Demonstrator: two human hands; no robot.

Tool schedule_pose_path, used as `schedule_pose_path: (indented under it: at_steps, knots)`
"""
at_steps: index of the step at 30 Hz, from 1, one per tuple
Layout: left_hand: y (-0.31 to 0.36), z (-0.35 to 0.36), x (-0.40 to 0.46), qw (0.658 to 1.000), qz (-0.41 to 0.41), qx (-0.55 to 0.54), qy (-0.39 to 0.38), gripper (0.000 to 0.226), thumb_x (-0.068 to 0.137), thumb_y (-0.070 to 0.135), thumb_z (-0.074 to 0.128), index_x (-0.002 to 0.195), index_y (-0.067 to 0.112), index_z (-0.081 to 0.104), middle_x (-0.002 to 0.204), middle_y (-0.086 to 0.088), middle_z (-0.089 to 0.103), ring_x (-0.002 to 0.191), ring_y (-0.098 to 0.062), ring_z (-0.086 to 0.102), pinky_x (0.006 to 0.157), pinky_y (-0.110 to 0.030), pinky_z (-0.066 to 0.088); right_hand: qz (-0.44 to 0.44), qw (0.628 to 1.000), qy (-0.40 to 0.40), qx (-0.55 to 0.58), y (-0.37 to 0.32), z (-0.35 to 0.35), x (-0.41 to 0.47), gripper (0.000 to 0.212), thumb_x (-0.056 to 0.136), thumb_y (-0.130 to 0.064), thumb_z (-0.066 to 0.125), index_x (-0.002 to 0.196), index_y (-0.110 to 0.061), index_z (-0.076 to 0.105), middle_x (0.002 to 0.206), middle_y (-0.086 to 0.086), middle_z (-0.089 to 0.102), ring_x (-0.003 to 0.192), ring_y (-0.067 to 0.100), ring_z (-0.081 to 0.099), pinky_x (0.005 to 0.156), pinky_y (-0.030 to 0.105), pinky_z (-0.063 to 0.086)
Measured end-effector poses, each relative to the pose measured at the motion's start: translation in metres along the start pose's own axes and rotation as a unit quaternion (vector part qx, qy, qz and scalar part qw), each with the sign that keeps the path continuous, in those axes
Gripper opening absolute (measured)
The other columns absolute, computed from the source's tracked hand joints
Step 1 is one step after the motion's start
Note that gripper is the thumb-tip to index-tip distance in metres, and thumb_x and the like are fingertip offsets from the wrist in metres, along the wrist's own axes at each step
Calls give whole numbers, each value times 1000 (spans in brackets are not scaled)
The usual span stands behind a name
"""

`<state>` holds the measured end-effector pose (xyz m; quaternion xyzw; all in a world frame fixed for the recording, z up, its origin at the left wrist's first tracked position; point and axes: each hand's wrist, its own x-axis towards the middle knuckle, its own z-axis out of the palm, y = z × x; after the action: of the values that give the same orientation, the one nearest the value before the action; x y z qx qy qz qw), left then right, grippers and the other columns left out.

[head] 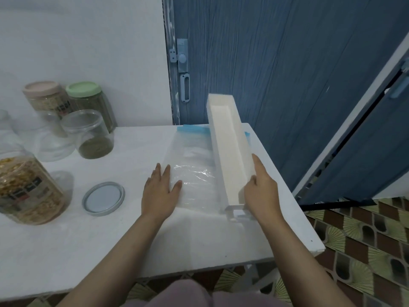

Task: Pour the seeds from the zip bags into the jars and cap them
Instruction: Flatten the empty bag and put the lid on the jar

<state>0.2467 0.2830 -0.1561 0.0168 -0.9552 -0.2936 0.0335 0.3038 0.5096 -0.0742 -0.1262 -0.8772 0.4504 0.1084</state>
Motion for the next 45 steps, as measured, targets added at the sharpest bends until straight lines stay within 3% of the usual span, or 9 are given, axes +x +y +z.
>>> schedule_pose_path:
  at_steps: [7,10,18,21,25,32,38,41,45]
  knots:
    - [0,3,0,997,9,76,-23,61,105,45,28,158,16,19,167,-5,10,154,-21,5,124,-33,2,134,986,-65,-81,25,23,18,66,98,-4,30,157,-30,16,124,13,43,106,32,48,90,36,46]
    - [5,4,-7,996,-9,86,-17,62,106,43,27,158,11,17,167,-8,8,154,-22,4,124,-33,3,127,982,-84,-108,20,25,32,73,96,1,31,159,-26,8,125,14,51,121,35,45,98,42,48]
    - [14,4,-21,995,-59,86,-9,64,107,40,23,157,3,12,166,-13,-5,154,-27,2,124,-34,3,81,967,-99,-221,3,40,64,74,96,-7,41,159,-22,6,132,11,52,123,33,45,90,40,44]
    - [15,1,-21,994,-61,88,-9,63,107,40,25,157,3,13,166,-13,-3,154,-27,4,124,-34,5,86,966,-101,-222,5,42,63,74,96,-6,41,159,-22,5,139,9,48,127,34,42,88,37,40]
    - [15,1,-24,993,-60,105,-13,63,107,40,24,157,3,12,166,-13,-1,154,-27,5,124,-36,6,86,976,-73,-188,12,40,53,74,95,-1,38,159,-20,7,157,4,33,132,36,40,108,43,38]
    - [13,0,-26,994,-54,89,-31,65,106,41,24,157,3,10,167,-12,-2,154,-27,2,124,-36,3,118,981,-67,-142,20,34,34,77,92,2,36,159,-18,4,143,12,49,124,35,50,104,45,43]
    - [18,-16,-29,996,-45,70,-34,63,106,43,24,159,12,8,167,-9,-6,154,-30,-1,125,-42,4,41,968,-72,-237,-2,24,20,59,106,-19,34,159,-14,8,166,10,11,146,35,24,116,45,24]
    - [25,-36,-34,1000,-20,15,-9,59,106,42,28,158,17,15,167,-3,-2,154,-26,-2,126,-42,3,-2,989,-80,-123,-25,17,2,55,107,-27,37,158,-19,19,166,4,15,152,23,13,121,38,16]
    - [30,-72,-49,993,25,-77,87,51,105,38,36,153,24,32,166,7,14,154,-17,6,126,-42,9,-71,990,-120,-23,-71,17,-23,48,106,-29,41,153,-32,33,158,-16,32,146,8,27,113,20,20]
